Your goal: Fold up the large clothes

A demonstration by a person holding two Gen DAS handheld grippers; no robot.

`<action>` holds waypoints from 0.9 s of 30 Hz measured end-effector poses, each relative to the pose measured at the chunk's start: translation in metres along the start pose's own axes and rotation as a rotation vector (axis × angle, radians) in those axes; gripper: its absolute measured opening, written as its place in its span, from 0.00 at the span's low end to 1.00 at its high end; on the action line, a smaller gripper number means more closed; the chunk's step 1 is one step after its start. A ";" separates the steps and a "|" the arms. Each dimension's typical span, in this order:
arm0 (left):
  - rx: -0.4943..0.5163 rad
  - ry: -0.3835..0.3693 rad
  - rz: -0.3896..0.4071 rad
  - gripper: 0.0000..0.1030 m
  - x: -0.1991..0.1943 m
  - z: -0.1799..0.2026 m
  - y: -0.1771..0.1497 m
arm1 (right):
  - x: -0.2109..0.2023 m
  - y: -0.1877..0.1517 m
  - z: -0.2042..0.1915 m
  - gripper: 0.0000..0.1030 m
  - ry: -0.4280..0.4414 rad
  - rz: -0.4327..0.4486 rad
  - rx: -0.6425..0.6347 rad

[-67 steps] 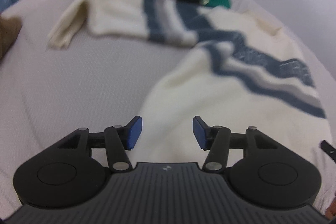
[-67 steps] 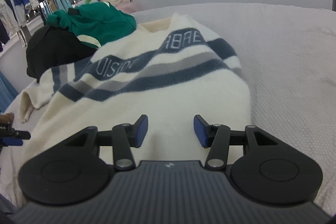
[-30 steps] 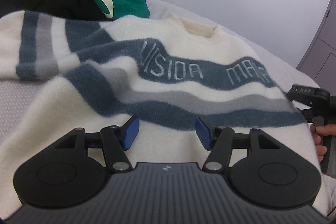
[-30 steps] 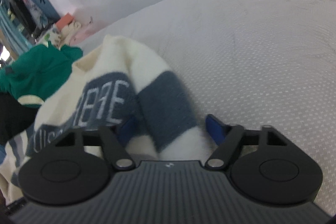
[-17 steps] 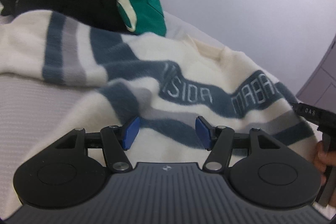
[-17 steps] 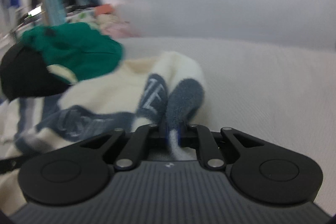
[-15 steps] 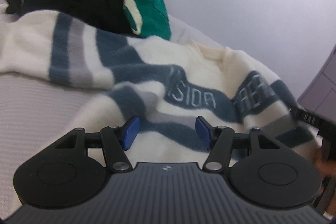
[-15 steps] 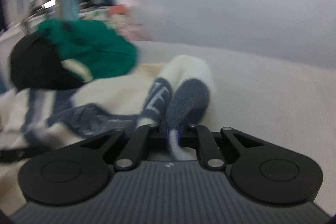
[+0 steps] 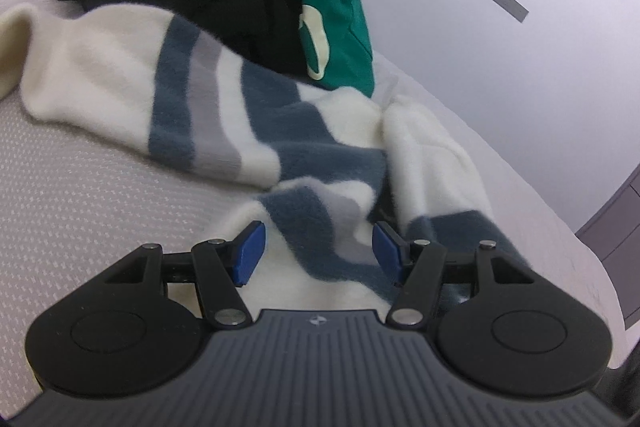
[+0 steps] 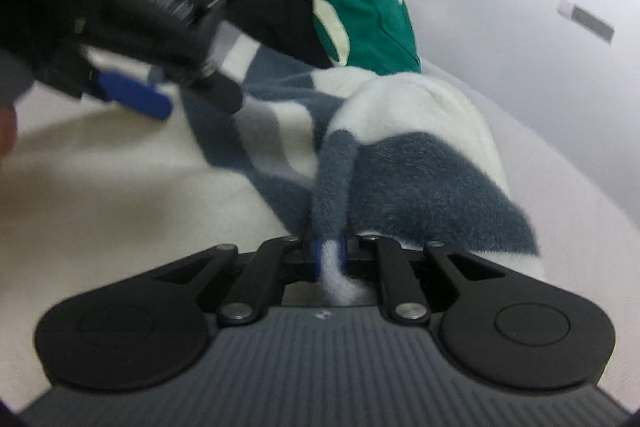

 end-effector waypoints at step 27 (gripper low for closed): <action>0.130 0.012 -0.067 0.63 0.017 0.035 -0.031 | -0.089 -0.095 0.158 0.58 0.171 -0.292 0.898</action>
Point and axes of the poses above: each gripper's, at about its wrist camera, not at the fingertips, and x roughly the way its jaws point, z to its right, y to its top, the point moved 2 cm from there along x, roughly the way its jaws point, and after that the axes turned 5 degrees about -y, right-handed, at the moved point
